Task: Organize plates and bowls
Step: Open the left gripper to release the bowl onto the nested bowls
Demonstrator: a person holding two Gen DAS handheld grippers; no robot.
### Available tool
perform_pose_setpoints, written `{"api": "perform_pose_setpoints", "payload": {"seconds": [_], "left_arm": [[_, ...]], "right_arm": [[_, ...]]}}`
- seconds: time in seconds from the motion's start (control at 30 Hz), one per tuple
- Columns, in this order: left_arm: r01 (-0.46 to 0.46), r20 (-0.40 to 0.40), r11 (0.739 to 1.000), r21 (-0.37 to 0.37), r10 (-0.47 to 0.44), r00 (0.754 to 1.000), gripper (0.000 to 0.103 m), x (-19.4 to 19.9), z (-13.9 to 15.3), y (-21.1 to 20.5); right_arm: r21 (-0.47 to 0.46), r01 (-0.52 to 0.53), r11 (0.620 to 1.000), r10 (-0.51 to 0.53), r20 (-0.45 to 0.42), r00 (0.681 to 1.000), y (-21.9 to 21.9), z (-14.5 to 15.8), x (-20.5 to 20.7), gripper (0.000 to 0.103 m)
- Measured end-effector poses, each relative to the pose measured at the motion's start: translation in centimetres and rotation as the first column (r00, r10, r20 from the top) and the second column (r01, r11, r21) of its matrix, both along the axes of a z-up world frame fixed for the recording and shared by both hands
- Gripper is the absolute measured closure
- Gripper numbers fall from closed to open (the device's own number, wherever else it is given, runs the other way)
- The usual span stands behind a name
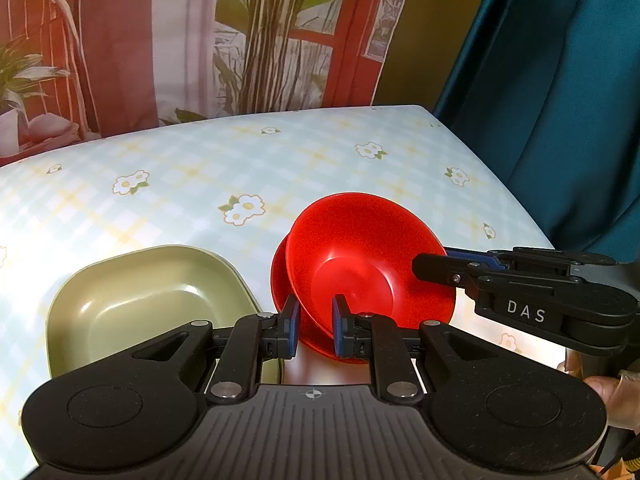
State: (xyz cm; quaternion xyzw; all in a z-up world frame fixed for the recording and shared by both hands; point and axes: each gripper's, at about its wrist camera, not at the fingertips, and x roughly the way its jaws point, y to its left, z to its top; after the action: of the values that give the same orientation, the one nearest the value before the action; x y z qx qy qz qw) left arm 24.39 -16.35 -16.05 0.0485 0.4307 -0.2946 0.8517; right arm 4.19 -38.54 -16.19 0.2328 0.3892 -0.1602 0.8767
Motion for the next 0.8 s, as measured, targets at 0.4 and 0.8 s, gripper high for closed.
{"api": "perform_pose_setpoints", "payload": {"seconds": [0.4, 0.8], "left_arm": [[0.009, -0.002, 1.0, 0.005, -0.009, 1.0, 0.085, 0.05, -0.06, -0.01], [-0.006, -0.005, 1.0, 0.0, 0.006, 1.0, 0.071, -0.04, -0.09, 0.17]], "right_arm": [[-0.003, 0.003, 1.0, -0.003, 0.004, 1.0, -0.1, 0.04, -0.13, 0.088], [-0.016, 0.001, 1.0, -0.001, -0.003, 1.0, 0.14, -0.2, -0.03, 0.081]]}}
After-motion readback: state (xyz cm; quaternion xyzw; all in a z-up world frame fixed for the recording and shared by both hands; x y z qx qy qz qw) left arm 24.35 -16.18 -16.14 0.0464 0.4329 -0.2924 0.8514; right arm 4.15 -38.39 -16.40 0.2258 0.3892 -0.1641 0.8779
